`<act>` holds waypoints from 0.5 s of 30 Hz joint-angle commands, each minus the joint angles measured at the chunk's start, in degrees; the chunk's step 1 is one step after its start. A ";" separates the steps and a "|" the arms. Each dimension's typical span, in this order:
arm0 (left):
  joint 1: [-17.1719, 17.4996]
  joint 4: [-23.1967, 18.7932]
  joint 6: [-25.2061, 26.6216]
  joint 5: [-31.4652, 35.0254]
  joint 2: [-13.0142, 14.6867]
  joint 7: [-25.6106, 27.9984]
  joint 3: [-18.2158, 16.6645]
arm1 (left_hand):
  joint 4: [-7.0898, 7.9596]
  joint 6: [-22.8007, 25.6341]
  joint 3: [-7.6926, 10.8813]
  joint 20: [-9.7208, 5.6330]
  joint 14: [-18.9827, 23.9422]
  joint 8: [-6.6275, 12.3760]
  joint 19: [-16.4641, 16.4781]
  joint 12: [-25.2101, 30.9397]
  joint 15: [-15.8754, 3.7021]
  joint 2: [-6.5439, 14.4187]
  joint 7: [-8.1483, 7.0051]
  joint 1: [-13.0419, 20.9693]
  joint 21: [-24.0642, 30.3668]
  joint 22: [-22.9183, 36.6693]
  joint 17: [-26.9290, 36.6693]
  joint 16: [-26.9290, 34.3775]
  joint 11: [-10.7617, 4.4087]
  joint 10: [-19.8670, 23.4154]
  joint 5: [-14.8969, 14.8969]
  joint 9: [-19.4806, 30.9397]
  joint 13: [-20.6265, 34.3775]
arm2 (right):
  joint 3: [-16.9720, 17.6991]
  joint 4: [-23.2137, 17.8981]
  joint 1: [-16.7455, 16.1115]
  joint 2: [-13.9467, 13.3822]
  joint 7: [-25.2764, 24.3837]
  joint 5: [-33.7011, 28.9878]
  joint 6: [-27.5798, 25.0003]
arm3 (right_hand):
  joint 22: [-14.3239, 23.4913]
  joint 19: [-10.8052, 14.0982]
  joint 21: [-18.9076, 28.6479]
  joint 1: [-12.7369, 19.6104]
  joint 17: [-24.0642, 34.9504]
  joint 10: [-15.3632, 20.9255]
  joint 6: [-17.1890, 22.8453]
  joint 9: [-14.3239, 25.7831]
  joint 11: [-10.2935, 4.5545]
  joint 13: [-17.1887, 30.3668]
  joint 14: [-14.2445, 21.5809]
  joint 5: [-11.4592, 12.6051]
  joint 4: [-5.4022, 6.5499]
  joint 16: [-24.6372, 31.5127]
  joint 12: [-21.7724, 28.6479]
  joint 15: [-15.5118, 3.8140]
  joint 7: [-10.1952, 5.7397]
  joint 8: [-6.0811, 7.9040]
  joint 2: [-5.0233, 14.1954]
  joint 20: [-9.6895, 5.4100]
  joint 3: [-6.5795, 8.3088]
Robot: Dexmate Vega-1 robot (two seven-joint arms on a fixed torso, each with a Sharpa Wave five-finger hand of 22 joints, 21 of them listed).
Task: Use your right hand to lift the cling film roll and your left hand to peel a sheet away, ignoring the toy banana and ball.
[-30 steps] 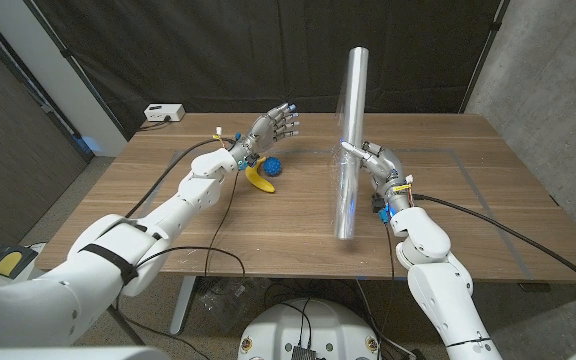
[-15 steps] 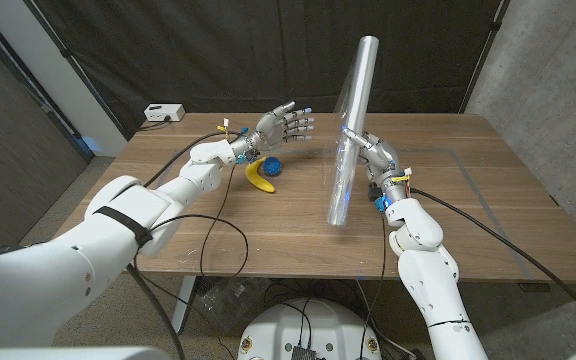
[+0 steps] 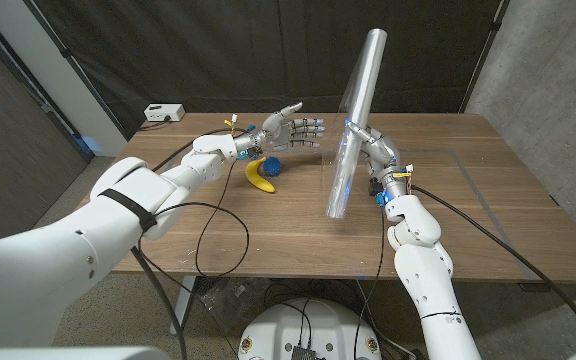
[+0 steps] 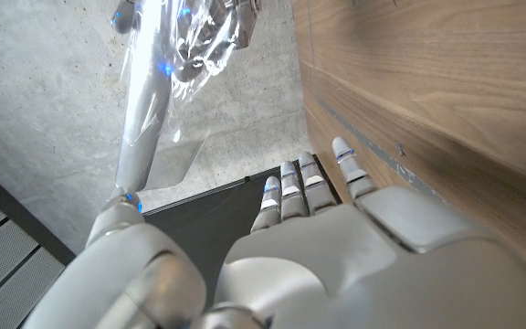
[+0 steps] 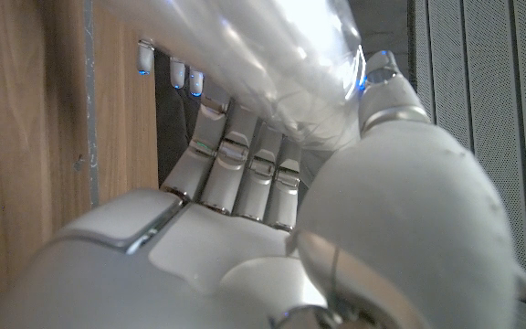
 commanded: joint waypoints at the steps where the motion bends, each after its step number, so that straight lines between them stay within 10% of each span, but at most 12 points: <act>1: -2.82 0.63 1.60 3.66 0.09 -2.27 3.77 | -0.45 1.99 0.08 0.28 0.98 0.72 1.06 0.70 -0.04 1.21 0.23 1.24 0.65 0.41 0.29 0.42 0.27 1.09 0.37 0.15 0.39 | 0.63 1.87 1.05 0.99 1.19 0.17 2.11 | 0.37 -0.31 0.47 8.99 0.16 6.22 3.65 0.22 -5.71 0.25 8.54 0.30 -0.55 0.10 -0.08 -11.10 -3.34 0.00 9.59 -7.05 7.65; 15: -4.96 0.56 3.19 7.84 -0.84 -1.73 7.71 | -2.13 7.25 0.83 0.47 -6.12 2.28 -3.69 -0.71 3.22 2.75 0.78 6.25 -1.39 0.59 0.36 -2.34 1.67 -1.48 -0.83 0.57 0.80 | 0.46 2.91 1.31 1.02 0.76 0.11 3.48 | 0.65 -0.48 0.45 8.73 0.10 6.33 3.77 0.46 -5.83 0.33 8.46 0.49 -0.62 0.09 -0.48 -11.11 -3.39 -0.17 9.37 -7.11 8.27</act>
